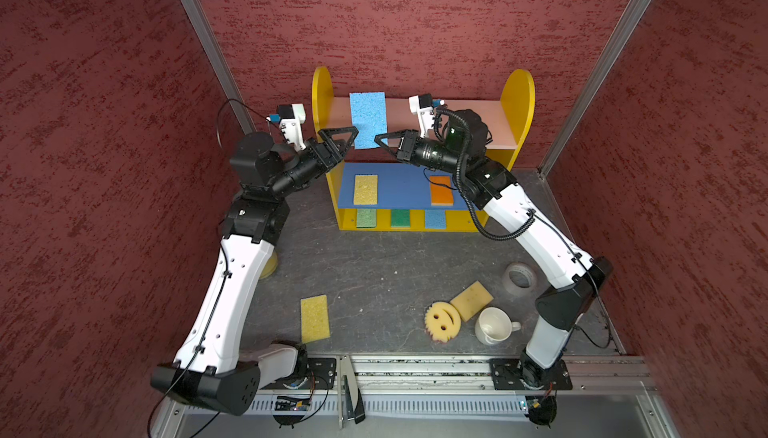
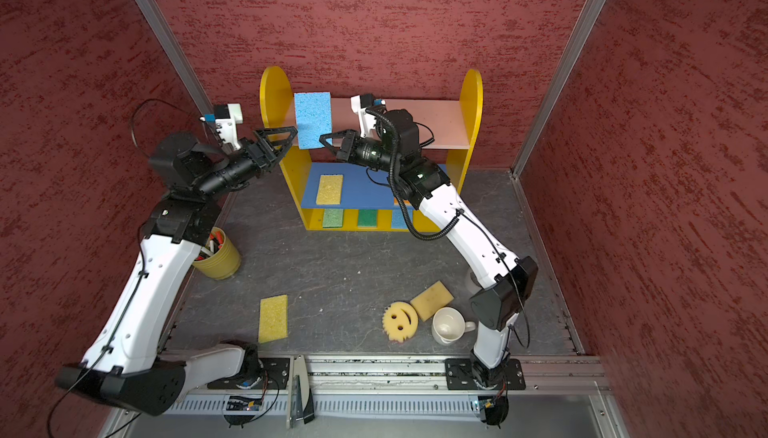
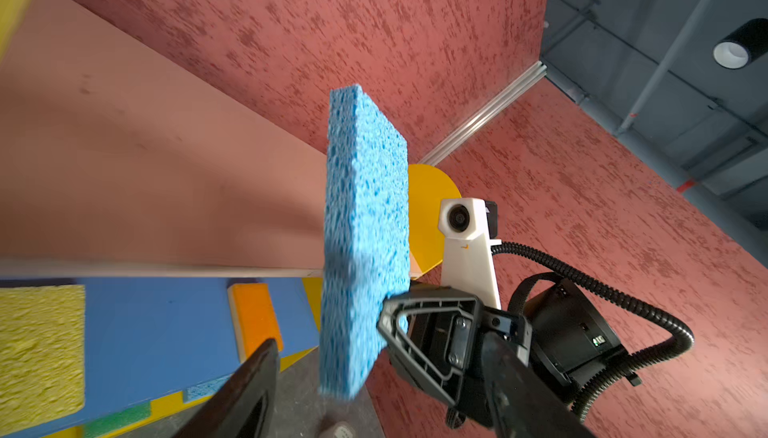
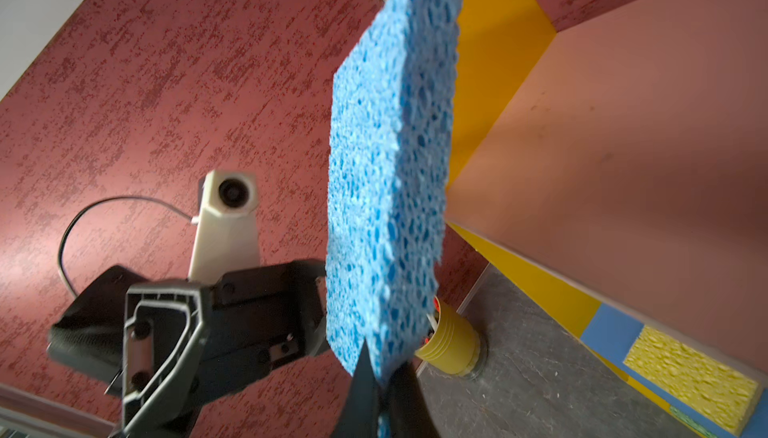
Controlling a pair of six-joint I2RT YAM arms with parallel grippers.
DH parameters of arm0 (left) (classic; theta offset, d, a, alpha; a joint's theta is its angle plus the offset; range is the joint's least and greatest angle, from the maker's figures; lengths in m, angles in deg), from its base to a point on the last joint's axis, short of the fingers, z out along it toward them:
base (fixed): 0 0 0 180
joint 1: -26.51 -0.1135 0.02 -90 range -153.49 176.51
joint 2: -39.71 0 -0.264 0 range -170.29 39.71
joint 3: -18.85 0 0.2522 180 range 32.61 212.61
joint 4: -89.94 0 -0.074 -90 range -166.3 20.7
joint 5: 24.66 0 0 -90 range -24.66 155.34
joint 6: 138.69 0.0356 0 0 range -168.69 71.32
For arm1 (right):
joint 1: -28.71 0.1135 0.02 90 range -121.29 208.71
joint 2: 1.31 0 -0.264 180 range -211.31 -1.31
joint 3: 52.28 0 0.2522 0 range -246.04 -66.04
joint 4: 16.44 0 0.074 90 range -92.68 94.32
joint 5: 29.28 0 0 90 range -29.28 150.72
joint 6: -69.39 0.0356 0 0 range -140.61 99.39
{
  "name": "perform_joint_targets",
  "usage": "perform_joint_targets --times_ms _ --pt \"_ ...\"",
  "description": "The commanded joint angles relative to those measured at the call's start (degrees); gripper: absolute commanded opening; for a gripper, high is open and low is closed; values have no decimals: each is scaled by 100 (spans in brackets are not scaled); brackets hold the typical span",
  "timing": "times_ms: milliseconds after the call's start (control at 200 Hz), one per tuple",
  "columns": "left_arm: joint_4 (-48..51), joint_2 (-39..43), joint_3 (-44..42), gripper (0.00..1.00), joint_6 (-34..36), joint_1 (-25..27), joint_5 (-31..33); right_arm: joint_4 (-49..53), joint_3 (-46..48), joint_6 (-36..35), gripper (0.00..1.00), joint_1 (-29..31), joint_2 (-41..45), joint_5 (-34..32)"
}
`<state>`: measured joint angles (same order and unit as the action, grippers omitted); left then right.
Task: Place and organize the cleaning sponges onto the shelf
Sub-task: 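Lift the blue sponge toward the pink shelf with right gripper while left arm rises, then lower the blue sponge onto the pink shelf while the left gripper approaches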
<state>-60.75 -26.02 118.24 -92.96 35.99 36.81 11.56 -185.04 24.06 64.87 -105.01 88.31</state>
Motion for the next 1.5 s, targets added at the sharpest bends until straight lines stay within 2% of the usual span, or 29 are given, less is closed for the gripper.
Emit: perform_joint_targets --times_ms 0,115,356,771,832,982,1137,1493 --pt "343 702 -376 77 627 64 1432 374 -576 -117 0 -8 -306 -571" --pt "464 1005 -583 77 744 72 1726 848 -1335 -239 0 44 -759 -806" --pt "548 1054 -883 78 683 72 1824 1762 -2709 -424 0 122 -1649 -1262" --pt "374 593 -1085 79 447 87 1427 1876 -2742 -518 0 154 -1902 -1380" --pt "352 547 -1099 79 405 105 1393 1872 -2743 -512 9 153 -1908 -1401" --pt "267 478 -1144 79 384 201 1413 1810 -2730 -463 14 151 -1933 -1557" --pt "229 348 -1131 79 398 350 1438 1672 -2734 -374 29 154 -1961 -1614" --pt "224 100 -928 79 485 631 1488 1633 -2734 -357 41 154 -1828 -1729"
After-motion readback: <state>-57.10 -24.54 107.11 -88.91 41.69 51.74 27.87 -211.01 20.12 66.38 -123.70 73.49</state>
